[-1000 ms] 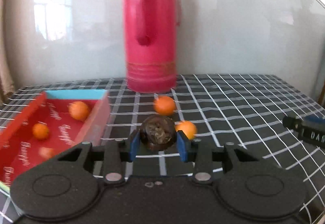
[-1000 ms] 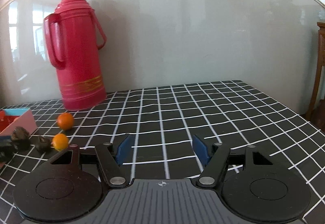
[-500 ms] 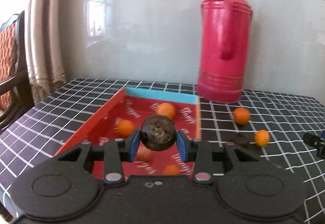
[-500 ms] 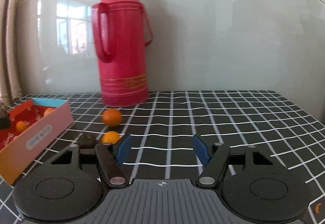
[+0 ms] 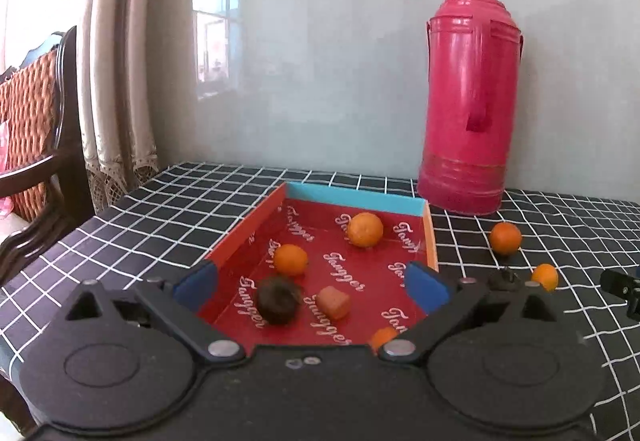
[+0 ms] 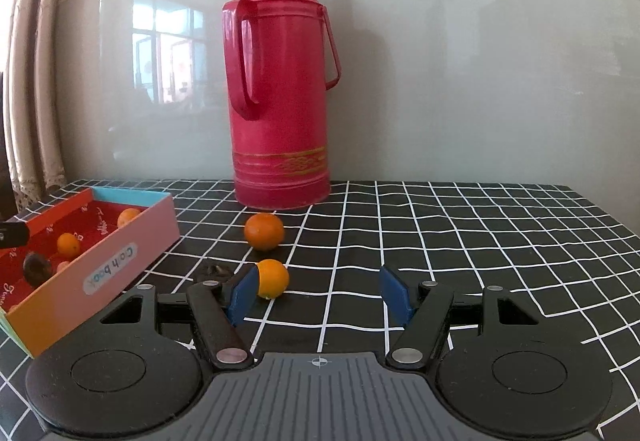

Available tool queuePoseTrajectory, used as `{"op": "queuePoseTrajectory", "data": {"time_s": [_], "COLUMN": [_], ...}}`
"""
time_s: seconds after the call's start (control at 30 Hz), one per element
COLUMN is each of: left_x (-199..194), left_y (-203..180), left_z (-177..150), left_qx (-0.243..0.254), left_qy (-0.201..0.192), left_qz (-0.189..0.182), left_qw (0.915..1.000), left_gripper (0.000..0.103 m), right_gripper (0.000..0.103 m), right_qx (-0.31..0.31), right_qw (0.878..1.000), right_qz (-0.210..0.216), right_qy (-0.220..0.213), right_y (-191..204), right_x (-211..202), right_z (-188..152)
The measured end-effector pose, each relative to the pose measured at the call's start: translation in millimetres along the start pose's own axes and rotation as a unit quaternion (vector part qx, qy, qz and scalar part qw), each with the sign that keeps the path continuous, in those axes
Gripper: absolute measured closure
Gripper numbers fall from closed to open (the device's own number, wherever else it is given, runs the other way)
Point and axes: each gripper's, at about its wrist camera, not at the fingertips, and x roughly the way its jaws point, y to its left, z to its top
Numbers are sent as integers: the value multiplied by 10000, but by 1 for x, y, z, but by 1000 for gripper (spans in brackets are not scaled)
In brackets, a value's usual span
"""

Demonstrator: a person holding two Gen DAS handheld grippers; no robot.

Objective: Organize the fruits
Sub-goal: 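Carry the dark fruit into the box and open the left tool, then grasp the other dark round fruit with the right tool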

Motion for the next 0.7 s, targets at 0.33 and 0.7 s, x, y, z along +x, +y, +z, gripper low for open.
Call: {"op": "queuePoseTrajectory", "data": {"time_s": [0.33, 0.7], "left_x": [-4, -11], "left_y": [-3, 6], "left_z": [1, 0], "left_qx": [-37, -263], "left_qy": [-158, -547], "left_qz": [40, 125], "left_qw": [9999, 9981], "left_gripper": [6, 6], "right_gripper": [37, 37], "right_qx": [0, -53], "right_qw": [10000, 10000], "right_qz": [-28, 18], "right_qy": [3, 18], "right_y": [-5, -1], "right_x": [0, 4], "right_z": [0, 1]}}
